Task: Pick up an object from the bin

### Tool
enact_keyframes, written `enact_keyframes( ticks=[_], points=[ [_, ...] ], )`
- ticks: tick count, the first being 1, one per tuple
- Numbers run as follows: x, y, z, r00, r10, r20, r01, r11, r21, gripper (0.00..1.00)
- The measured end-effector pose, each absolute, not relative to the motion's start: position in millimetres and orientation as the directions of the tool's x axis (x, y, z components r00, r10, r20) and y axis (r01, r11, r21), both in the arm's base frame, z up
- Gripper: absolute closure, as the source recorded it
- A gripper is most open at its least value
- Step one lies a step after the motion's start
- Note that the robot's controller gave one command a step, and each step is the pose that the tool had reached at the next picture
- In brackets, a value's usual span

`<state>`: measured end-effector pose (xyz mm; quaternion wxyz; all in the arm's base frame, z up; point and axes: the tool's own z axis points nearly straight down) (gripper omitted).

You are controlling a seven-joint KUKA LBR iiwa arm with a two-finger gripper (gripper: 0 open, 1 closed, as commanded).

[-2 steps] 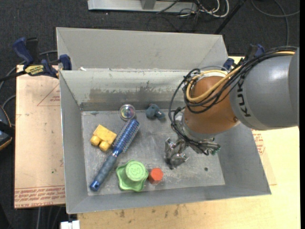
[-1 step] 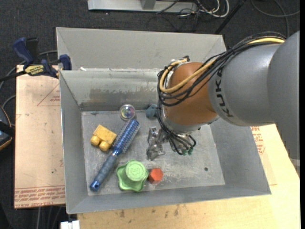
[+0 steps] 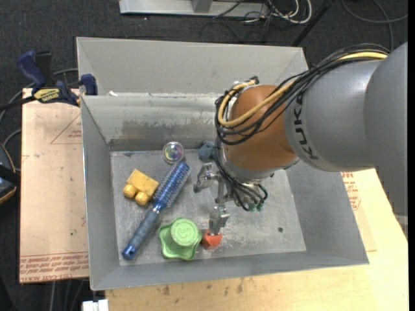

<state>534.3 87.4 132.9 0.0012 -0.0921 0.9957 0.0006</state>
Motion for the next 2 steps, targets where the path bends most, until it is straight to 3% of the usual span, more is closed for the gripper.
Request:
enact_keyframes(
  ticks=[1,2],
  points=[
    [492.4,119.3,83.7,-0.931,-0.365,-0.013,-0.365,0.931,-0.001,0.00],
    [488.6,203.9,145.8,-0.823,-0.569,-0.006,-0.569,0.823,0.002,0.00]
  ],
)
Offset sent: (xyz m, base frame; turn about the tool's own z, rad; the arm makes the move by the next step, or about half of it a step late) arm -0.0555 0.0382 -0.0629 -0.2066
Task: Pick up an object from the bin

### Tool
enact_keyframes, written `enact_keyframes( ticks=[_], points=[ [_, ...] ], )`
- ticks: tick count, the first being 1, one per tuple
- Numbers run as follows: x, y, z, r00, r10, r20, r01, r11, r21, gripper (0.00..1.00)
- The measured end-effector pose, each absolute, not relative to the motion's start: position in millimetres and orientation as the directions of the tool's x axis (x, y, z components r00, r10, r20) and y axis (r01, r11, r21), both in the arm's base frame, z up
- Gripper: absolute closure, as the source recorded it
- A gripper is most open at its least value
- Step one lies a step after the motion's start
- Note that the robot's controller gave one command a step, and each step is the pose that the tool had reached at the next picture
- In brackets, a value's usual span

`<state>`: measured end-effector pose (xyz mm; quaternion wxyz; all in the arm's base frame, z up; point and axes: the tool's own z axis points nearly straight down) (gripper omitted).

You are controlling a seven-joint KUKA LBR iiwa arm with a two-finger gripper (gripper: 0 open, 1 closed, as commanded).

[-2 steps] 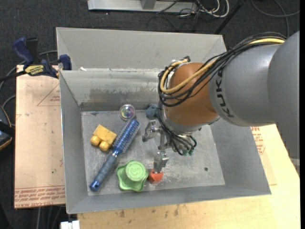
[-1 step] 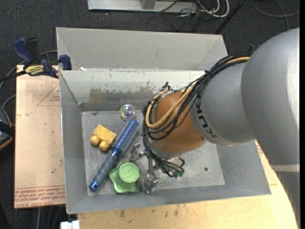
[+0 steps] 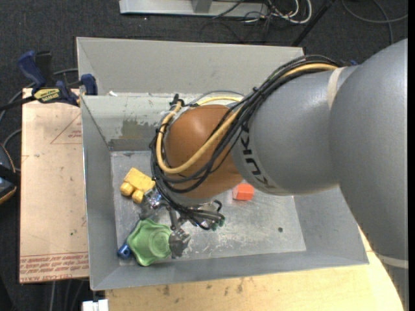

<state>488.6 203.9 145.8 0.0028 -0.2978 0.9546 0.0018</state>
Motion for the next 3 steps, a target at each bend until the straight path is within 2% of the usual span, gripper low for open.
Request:
enact_keyframes(
  ticks=[1,2,3],
  points=[
    [491.9,206.8,112.8,-0.915,-0.404,-0.023,-0.404,0.915,0.001,0.00],
    [492.0,207.1,112.0,-0.914,-0.404,-0.023,-0.404,0.915,0.001,1.00],
    [481.7,204.2,279.2,-0.819,-0.573,-0.011,-0.573,0.819,-0.002,1.00]
  ],
)
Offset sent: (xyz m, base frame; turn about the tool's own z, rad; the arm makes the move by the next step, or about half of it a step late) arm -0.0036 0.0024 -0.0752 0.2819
